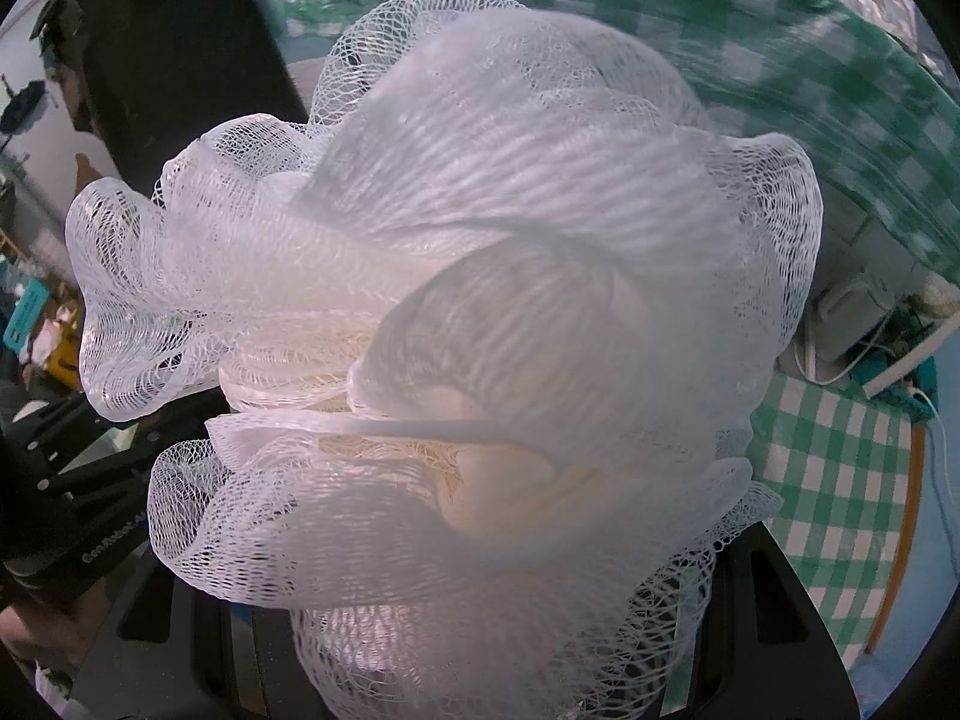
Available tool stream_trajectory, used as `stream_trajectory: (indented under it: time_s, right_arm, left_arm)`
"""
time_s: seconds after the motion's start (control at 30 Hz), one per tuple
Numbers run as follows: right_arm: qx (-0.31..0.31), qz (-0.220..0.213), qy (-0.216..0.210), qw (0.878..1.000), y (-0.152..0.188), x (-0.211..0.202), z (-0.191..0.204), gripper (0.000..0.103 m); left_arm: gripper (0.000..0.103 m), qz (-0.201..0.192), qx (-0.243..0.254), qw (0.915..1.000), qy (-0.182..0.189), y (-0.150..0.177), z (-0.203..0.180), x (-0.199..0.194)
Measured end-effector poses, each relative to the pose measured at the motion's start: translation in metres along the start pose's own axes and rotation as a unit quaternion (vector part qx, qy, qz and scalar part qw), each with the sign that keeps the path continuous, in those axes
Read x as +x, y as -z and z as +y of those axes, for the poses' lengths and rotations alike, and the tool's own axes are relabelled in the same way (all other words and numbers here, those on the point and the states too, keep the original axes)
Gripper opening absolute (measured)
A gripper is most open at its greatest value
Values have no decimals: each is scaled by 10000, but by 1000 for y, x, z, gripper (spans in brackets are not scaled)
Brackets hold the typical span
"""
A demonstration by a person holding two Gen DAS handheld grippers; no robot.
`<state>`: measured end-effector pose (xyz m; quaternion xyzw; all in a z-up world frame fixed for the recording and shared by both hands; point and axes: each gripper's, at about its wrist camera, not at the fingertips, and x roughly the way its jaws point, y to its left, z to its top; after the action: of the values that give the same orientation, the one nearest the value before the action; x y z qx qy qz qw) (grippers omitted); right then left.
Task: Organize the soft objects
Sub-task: 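Lift and carry the black item and loofah with both tools over the box, then open the left tool to drop the black item while the right tool releases the loofah into the box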
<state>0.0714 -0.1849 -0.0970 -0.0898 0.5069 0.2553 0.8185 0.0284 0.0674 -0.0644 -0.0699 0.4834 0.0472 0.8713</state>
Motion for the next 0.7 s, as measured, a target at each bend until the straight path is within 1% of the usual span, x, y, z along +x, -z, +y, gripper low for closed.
stream_trajectory:
  time_s: [0.33, 0.4, 0.43, 0.7]
  right_arm:
    - [-293, 79, -89, 9995, -14, 8, 7, 58]
    - [-353, 115, -99, 9993, -18, 10, 12, 58]
    - [-391, 137, -103, 9991, -22, 15, 21, 58]
    - [-755, 269, -71, 9968, -36, 33, 38, 58]
  left_arm:
    - [38, 62, -269, 9995, -120, 5, 35, 5]
    - [38, 78, -323, 9993, -140, 6, 43, 6]
    - [38, 81, -348, 9993, -149, 6, 46, 7]
    - [38, 133, -524, 9982, -267, 9, 69, 12]
